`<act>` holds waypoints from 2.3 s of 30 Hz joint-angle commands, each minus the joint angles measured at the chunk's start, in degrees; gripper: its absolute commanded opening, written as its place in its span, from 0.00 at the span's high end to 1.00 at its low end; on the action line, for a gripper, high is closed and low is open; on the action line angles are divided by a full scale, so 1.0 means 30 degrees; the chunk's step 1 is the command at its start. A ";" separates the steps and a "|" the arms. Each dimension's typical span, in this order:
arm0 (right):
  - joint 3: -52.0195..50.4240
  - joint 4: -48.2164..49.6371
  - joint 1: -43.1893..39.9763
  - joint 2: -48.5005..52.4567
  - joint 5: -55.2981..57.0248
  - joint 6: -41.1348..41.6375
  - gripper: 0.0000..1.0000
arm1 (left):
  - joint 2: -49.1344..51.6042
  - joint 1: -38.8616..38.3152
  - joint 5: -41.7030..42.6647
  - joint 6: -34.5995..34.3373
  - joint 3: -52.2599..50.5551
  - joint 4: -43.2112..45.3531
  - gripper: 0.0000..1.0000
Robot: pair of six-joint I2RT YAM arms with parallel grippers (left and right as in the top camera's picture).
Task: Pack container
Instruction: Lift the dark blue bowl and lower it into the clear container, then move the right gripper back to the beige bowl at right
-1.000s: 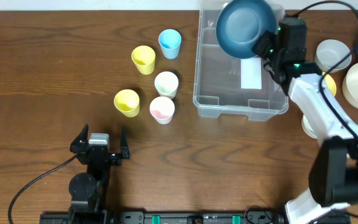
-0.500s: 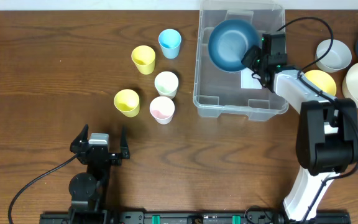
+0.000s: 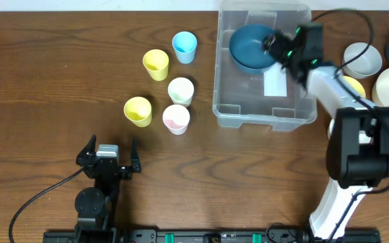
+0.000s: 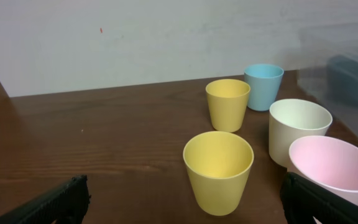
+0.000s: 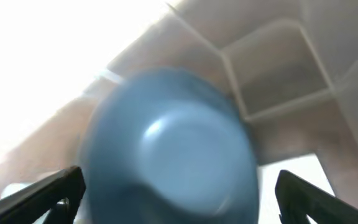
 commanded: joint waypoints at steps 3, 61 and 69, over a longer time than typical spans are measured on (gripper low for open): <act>0.5493 -0.5770 -0.3009 -0.4124 -0.0240 -0.1100 0.01 | -0.0080 0.0095 -0.0233 0.0197 -0.0364 -0.0692 0.02; 0.0838 -1.1431 -1.8076 0.0532 0.1319 -0.2164 0.99 | -0.0080 0.0095 -0.0233 0.0197 -0.0364 -0.0692 0.02; 0.5668 -1.3355 -1.8739 -0.4167 -0.6368 -0.3570 0.99 | -0.0080 0.0095 -0.0233 0.0189 -0.0364 -0.0692 0.02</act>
